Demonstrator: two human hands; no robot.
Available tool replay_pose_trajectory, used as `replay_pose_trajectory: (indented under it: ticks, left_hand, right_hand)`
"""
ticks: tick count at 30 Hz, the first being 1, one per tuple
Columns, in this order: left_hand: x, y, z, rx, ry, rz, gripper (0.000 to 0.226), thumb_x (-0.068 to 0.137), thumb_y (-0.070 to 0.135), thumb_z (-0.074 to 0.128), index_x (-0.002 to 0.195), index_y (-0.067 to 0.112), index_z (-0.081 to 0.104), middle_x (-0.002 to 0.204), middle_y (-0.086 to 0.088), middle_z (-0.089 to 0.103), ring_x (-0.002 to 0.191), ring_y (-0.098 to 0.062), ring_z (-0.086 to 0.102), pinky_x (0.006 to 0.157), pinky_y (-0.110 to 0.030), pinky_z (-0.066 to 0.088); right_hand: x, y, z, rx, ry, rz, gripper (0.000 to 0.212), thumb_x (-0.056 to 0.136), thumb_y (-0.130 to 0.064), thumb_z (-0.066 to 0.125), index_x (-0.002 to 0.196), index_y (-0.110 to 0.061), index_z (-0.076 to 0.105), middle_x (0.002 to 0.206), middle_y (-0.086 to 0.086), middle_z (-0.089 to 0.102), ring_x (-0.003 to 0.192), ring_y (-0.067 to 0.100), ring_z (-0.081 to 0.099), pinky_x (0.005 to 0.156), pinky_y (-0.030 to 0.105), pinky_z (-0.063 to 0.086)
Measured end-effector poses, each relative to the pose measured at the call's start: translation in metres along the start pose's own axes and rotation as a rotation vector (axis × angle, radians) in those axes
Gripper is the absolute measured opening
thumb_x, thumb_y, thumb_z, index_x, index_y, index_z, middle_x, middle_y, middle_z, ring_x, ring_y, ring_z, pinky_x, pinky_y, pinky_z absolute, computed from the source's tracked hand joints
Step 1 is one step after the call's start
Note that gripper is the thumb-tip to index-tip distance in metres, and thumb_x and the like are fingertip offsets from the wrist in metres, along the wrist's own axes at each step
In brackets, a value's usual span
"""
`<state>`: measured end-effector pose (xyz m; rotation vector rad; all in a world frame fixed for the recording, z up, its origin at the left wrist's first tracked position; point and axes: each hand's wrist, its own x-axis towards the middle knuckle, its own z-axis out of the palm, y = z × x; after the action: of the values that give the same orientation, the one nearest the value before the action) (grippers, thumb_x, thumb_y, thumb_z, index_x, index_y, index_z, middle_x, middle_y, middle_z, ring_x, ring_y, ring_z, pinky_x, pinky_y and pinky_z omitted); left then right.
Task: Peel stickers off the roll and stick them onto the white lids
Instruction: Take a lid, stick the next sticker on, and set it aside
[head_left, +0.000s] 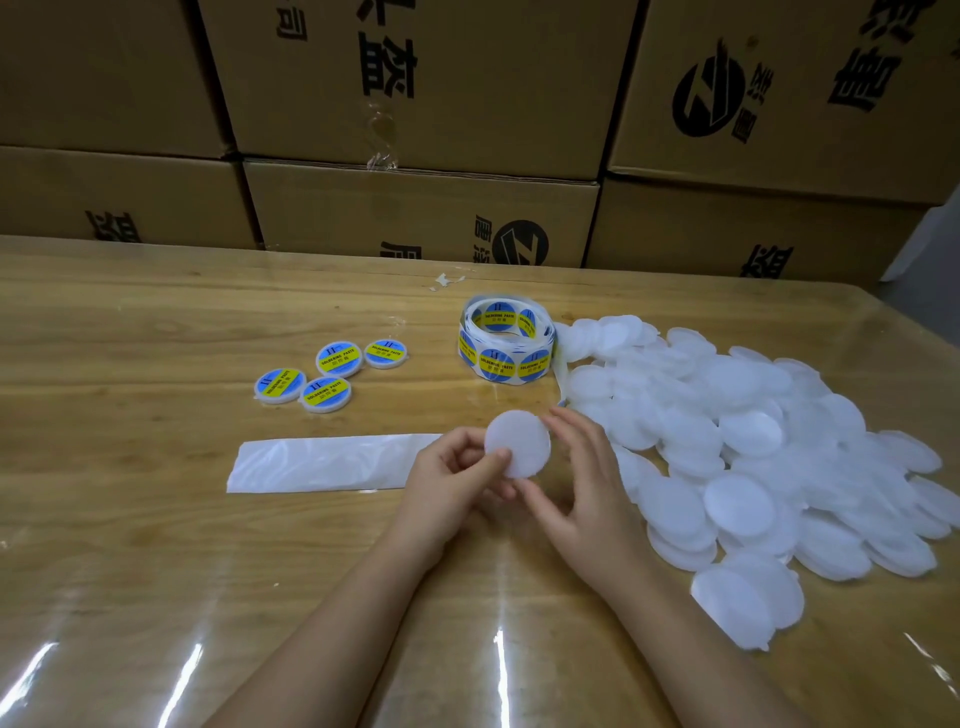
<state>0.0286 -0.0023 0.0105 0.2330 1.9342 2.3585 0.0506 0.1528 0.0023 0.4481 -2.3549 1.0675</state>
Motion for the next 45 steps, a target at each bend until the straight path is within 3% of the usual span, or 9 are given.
replay_pose_trajectory:
  ticks: [5, 11, 20, 25, 30, 34, 37, 40, 45]
  left_hand:
    - [0.001, 0.001, -0.002, -0.089, 0.017, -0.019, 0.014, 0.083, -0.003, 0.064, 0.09, 0.007, 0.056, 0.074, -0.007, 0.072, 0.065, -0.022, 0.07, 0.057, -0.024, 0.055]
    - [0.001, 0.001, -0.001, -0.122, -0.005, -0.03, 0.018, 0.084, 0.015, 0.066, 0.077, 0.007, 0.051, 0.075, -0.014, 0.071, 0.074, -0.03, 0.072, 0.056, -0.024, 0.055]
    - [0.003, -0.001, 0.0, -0.095, 0.068, 0.008, 0.03, 0.075, 0.041, 0.063, 0.074, 0.012, 0.068, 0.068, -0.014, 0.071, 0.055, -0.016, 0.067, 0.05, -0.019, 0.051]
    - [0.005, -0.006, -0.003, -0.028, 0.265, 0.192, 0.006, 0.088, 0.012, 0.063, 0.083, 0.011, 0.059, 0.063, -0.006, 0.069, 0.059, -0.016, 0.068, 0.053, -0.019, 0.051]
    - [0.004, -0.009, -0.002, 0.23, 0.343, 0.319, 0.011, 0.082, 0.028, 0.065, 0.075, 0.031, 0.057, 0.073, 0.013, 0.066, 0.067, -0.002, 0.059, 0.063, -0.013, 0.044]
    - [-0.001, -0.011, 0.001, 0.571, 0.321, 0.497, 0.007, 0.085, 0.045, 0.051, 0.078, 0.042, 0.05, 0.088, 0.03, 0.059, 0.09, 0.009, 0.049, 0.078, -0.016, 0.036]
    - [-0.003, -0.01, 0.006, 0.673, 0.295, 0.602, 0.016, 0.088, 0.04, 0.047, 0.083, 0.029, 0.058, 0.092, 0.026, 0.059, 0.1, 0.022, 0.037, 0.088, -0.024, 0.032]
    - [0.0, -0.01, 0.003, 0.754, 0.334, 0.679, 0.03, 0.089, 0.035, 0.047, 0.079, 0.011, 0.06, 0.077, 0.011, 0.057, 0.087, 0.008, 0.045, 0.09, -0.028, 0.031]
    - [0.0, -0.009, 0.0, 0.727, 0.279, 0.581, 0.037, 0.089, 0.041, 0.046, 0.068, 0.011, 0.053, 0.064, 0.008, 0.05, 0.074, -0.006, 0.045, 0.084, -0.018, 0.032]
  right_hand:
    - [0.003, 0.005, -0.001, 0.07, -0.035, 0.143, 0.064, 0.087, -0.004, 0.061, 0.139, -0.027, 0.033, 0.139, -0.005, 0.041, 0.109, -0.003, 0.053, 0.096, 0.021, 0.042]
    - [0.005, 0.01, 0.001, -0.138, -0.17, 0.17, 0.065, 0.089, 0.001, 0.051, 0.147, -0.018, 0.03, 0.151, -0.004, 0.034, 0.131, 0.014, 0.043, 0.103, 0.04, 0.039]
    - [0.006, 0.005, 0.0, -0.195, 0.016, 0.112, 0.016, 0.083, 0.006, 0.061, 0.095, -0.003, 0.067, 0.126, 0.011, 0.054, 0.105, 0.03, 0.058, 0.083, 0.04, 0.049]
    - [0.005, 0.006, 0.001, -0.197, 0.036, 0.035, 0.01, 0.083, 0.004, 0.063, 0.086, -0.005, 0.064, 0.124, 0.002, 0.058, 0.1, 0.026, 0.059, 0.079, 0.034, 0.048]
    - [0.004, 0.007, 0.001, -0.174, 0.0, -0.004, 0.01, 0.089, -0.011, 0.053, 0.093, -0.013, 0.063, 0.122, -0.006, 0.058, 0.1, 0.02, 0.059, 0.082, 0.028, 0.045]
    - [0.004, 0.006, 0.0, -0.164, -0.079, -0.04, 0.014, 0.09, -0.009, 0.051, 0.095, -0.013, 0.063, 0.099, -0.003, 0.06, 0.089, 0.021, 0.058, 0.078, 0.03, 0.043]
    - [0.004, 0.001, -0.001, -0.144, -0.099, -0.081, 0.016, 0.09, -0.007, 0.05, 0.095, -0.011, 0.065, 0.092, -0.001, 0.057, 0.085, 0.016, 0.055, 0.075, 0.028, 0.043]
    - [0.002, -0.004, -0.003, -0.106, -0.113, -0.126, 0.016, 0.088, -0.002, 0.05, 0.093, -0.009, 0.063, 0.089, -0.001, 0.055, 0.083, 0.013, 0.052, 0.074, 0.025, 0.042]
    - [0.001, -0.007, -0.006, -0.056, -0.125, -0.125, 0.011, 0.085, -0.004, 0.051, 0.085, -0.01, 0.061, 0.088, -0.005, 0.053, 0.082, 0.011, 0.051, 0.073, 0.023, 0.042]
